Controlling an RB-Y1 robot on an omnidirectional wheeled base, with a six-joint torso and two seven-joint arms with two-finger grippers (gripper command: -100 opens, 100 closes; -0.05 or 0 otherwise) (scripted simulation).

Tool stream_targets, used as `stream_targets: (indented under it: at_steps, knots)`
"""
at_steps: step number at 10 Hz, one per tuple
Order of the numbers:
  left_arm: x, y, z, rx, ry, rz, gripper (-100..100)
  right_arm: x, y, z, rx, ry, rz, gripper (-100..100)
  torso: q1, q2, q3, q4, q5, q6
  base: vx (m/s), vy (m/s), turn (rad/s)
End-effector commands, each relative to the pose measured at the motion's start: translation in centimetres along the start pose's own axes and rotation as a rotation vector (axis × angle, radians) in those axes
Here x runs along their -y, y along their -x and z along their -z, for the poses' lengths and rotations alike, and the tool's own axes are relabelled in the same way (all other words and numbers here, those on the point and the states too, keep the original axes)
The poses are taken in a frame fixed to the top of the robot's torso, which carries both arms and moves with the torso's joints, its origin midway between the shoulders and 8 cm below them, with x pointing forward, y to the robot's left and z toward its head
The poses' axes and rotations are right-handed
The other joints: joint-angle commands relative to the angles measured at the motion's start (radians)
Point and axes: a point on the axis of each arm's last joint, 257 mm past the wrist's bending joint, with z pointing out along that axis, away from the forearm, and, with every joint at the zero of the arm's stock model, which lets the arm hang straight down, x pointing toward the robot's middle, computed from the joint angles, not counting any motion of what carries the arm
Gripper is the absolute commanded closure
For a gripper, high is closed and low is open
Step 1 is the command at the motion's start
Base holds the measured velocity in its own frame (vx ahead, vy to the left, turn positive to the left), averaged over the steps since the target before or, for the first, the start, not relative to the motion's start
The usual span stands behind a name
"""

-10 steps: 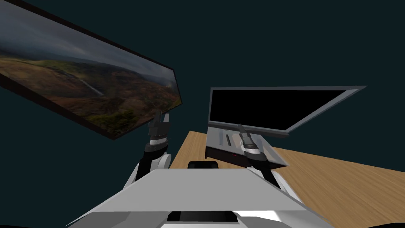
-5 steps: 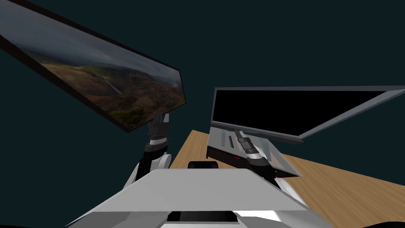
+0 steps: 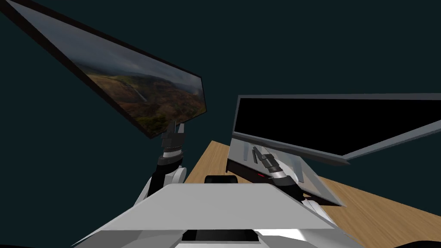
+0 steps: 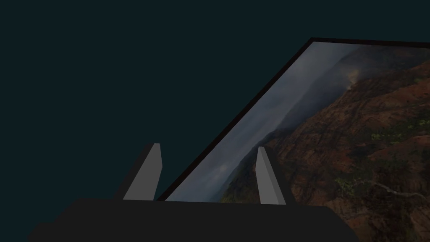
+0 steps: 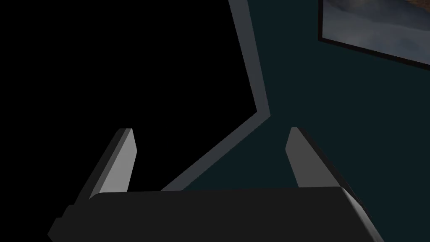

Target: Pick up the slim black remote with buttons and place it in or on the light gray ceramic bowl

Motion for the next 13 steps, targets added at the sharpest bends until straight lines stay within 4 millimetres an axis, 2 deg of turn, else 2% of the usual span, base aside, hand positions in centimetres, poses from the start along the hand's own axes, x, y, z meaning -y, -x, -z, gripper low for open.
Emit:
stream_targets:
  at_steps: [1, 2, 3, 4, 5, 6, 7, 8, 9, 10, 11, 12, 13]
  knots:
    - [0.0, 0.0, 0.0, 0.0, 0.0, 0.0, 0, 1.1, -1.9, 1.3, -0.07, -0.016, 0.087, -100, 0.0, 0.0, 0.0, 0.0, 0.0, 0.0, -0.017, -0.015, 0.228]
    - [0.0, 0.0, 0.0, 0.0, 0.0, 0.0, 0, 1.0, -2.2, 1.3, -0.082, -0.011, 0.106, -100, 0.0, 0.0, 0.0, 0.0, 0.0, 0.0, -0.017, -0.018, 0.121]
    - [0.0, 0.0, 0.0, 0.0, 0.0, 0.0, 0, 2.1, -3.7, 2.5, -0.14, -0.024, 0.17, -100, 0.0, 0.0, 0.0, 0.0, 0.0, 0.0, -0.019, -0.017, 0.254]
    - [0.0, 0.0, 0.0, 0.0, 0.0, 0.0, 0, 2.0, -4.1, 2.6, -0.154, -0.017, 0.193, -100, -0.001, 0.0, 0.0, 0.0, 0.0, -0.001, -0.015, -0.022, 0.12]
    - [0.0, 0.0, 0.0, 0.0, 0.0, 0.0, 0, 3.0, -5.6, 3.9, -0.213, -0.025, 0.255, -100, -0.001, 0.0, 0.0, 0.0, 0.0, 0.0, -0.017, -0.024, 0.261]
    - [0.0, 0.0, 0.0, 0.0, 0.0, 0.0, 0, 2.9, -6.0, 4.0, -0.228, -0.017, 0.278, -100, -0.001, 0.0, 0.0, 0.0, 0.0, -0.001, -0.015, -0.023, 0.136]
    - [0.0, 0.0, 0.0, 0.0, 0.0, 0.0, 0, 4.0, -7.5, 5.5, -0.29, -0.019, 0.34, -100, -0.001, 0.0, 0.0, 0.0, 0.0, 0.0, -0.022, -0.019, 0.23]
    - [0.0, 0.0, 0.0, 0.0, 0.0, 0.0, 0, 3.9, -7.9, 5.6, -0.304, -0.011, 0.362, -100, -0.001, 0.0, 0.0, 0.0, 0.0, 0.0, -0.018, -0.024, 0.162]
    - [0.0, 0.0, 0.0, 0.0, 0.0, 0.0, 0, 5.0, -9.4, 7.1, -0.367, -0.008, 0.422, -100, -0.001, 0.0, 0.0, 0.0, 0.0, 0.0, -0.02, -0.028, 0.274]
    - [0.0, 0.0, 0.0, 0.0, 0.0, 0.0, 0, 5.0, -9.8, 7.3, -0.382, 0.001, 0.444, -100, -0.002, 0.0, 0.0, 0.0, 0.0, 0.0, -0.018, -0.03, 0.143]
    - [0.0, 0.0, 0.0, 0.0, 0.0, 0.0, 0, 6.0, -11.2, 8.9, -0.443, 0.007, 0.499, -100, -0.001, 0.0, 0.0, 0.0, 0.0, 0.0, -0.026, -0.028, 0.283]
    - [0.0, 0.0, 0.0, 0.0, 0.0, 0.0, 0, 6.0, -11.6, 9.1, -0.459, 0.019, 0.523, -100, -0.002, 0.0, 0.0, 0.0, 0.0, 0.0, -0.022, -0.031, 0.15]
    - [0.0, 0.0, 0.0, 0.0, 0.0, 0.0, 0, 7.0, -12.9, 10.8, -0.52, 0.029, 0.574, -100, -0.002, 0.0, 0.0, 0.0, 0.0, 0.0, -0.03, -0.034, 0.265]
